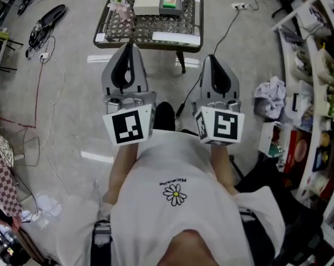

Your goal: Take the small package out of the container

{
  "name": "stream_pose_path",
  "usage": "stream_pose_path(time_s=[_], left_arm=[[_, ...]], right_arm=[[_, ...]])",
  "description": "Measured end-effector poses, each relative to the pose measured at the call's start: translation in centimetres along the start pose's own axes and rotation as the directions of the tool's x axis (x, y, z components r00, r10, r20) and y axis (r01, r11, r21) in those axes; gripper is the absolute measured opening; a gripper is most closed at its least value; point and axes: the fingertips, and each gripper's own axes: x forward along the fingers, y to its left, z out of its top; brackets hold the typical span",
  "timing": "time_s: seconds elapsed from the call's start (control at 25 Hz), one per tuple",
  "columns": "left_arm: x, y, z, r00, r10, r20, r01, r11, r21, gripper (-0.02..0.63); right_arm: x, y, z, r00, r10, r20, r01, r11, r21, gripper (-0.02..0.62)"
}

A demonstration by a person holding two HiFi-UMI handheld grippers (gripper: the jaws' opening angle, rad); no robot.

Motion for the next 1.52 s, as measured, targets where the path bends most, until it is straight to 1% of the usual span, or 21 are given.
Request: stream_pose_path(time_s=[0.16, 0.36, 0.48, 0.6, 0.72, 0.84, 1.0, 1.24, 1.36, 1.52], left_arm=[[-0.2, -0.3, 0.4, 1.0, -0.012, -0.006, 0.012, 1.0, 0.009, 0.023], [0.8, -0.1, 0.4, 1.0, -0.01, 0.006, 0.01, 1.0, 0.027, 0.023], [2.0, -0.2, -0.3, 1.0, -0.016, 0.003, 0.016, 1.0, 0.019, 0.023], [3.8, -0.1, -0.9, 1.0, -0.024, 0.017, 0.024, 0.999, 0.023, 0.023], [6.1, 0.0, -1.7, 0.999, -0.029, 0.025, 0.029, 1.0, 0.007, 0.023], [8.5, 0.2, -2.6, 0.999, -0.04, 0.015, 0.04, 0.999, 0.009, 0.023], [12.7, 0.9, -4.3, 0.999, -0.044, 0.01, 0.044, 0.999, 0.0, 0.023], [21.6, 3.1, -7.6, 0.998, -0.058, -0.007, 0.058, 0.998, -0.017, 0.023], [26.1, 4.2, -8.9, 0.997, -0.079, -0.023, 0.079, 0.996, -0.029, 0.023], [32.0, 5.6, -11.1, 0.991, -0.128, -0.05, 0.124, 0.989, -0.075, 0.022]], right_arm=[[0.2, 0.4, -0.5, 1.0, 0.022, -0.022, -0.022, 1.0, -0.009, 0.031], [1.4, 0.6, -0.6, 0.999, 0.042, -0.011, -0.042, 0.999, -0.015, 0.031], [2.1, -0.1, -1.0, 0.999, 0.031, -0.014, -0.032, 0.999, -0.022, 0.031], [3.2, -1.1, -1.4, 1.0, 0.014, -0.008, -0.014, 1.0, -0.025, 0.031], [5.1, -2.4, -1.5, 1.0, -0.015, -0.005, 0.015, 1.0, -0.016, 0.031], [7.4, -3.1, -1.4, 1.0, -0.016, -0.006, 0.016, 1.0, -0.012, 0.031], [11.7, -3.8, -1.5, 1.0, -0.006, 0.0, 0.006, 1.0, -0.012, 0.031], [21.1, -5.5, -1.8, 0.999, -0.039, -0.011, 0.039, 0.999, -0.017, 0.031], [26.3, -6.4, -1.4, 0.998, -0.056, -0.023, 0.056, 0.998, -0.019, 0.031], [32.7, -7.0, -0.7, 0.997, -0.066, -0.047, 0.064, 0.997, -0.041, 0.031]])
